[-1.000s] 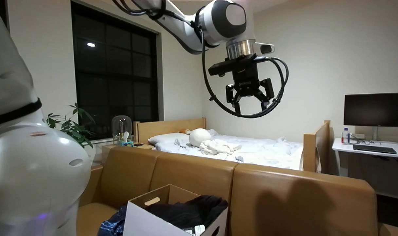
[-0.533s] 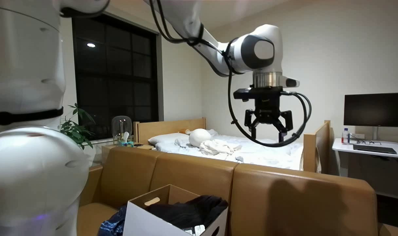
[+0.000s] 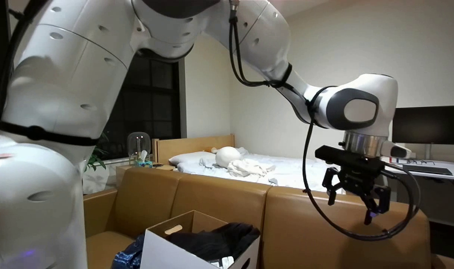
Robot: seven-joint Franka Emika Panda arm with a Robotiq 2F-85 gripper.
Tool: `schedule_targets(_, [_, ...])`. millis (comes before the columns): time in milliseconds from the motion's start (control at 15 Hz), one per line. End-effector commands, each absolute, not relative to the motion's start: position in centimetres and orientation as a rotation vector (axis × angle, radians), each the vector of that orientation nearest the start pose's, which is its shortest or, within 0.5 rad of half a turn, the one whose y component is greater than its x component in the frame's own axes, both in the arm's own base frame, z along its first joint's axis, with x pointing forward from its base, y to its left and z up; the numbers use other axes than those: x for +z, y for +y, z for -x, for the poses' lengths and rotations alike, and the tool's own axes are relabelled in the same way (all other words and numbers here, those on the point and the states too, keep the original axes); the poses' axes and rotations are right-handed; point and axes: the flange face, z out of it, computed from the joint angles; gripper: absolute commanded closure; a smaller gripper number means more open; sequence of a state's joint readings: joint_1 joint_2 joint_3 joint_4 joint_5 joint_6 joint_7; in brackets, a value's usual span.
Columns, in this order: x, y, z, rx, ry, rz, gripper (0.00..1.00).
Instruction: Pick the plastic bag and put it in the box
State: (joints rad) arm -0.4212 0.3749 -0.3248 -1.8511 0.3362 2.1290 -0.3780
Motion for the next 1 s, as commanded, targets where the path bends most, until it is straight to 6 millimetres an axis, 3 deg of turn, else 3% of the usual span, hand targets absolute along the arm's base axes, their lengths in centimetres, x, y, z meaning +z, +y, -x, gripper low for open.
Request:
schedule_targets(0, [31.6,-41.2,-47.6,-0.036,0.823,2.842,0.00])
schedule_targets(133, [30.5,-41.7,-47.6,-0.027,0.845,2.825,0.00])
schedule_targets(333, [30.7,-41.5,-48.2,-0.034,0.844,2.826,0.00])
schedule_targets(400, [30.0,-41.2,-49.3,-0.005,0.824,2.846,0.00])
schedule_targets(600, [24.2,-39.7,-54.1,0.134,0.747,2.873,0.00])
schedule_targets(733, [20.2,-38.4,-56.1,0.249,0.745,2.931,0.00])
schedule_targets(933, [12.1,-37.6,-57.5,0.478,0.812,2.979,0.00])
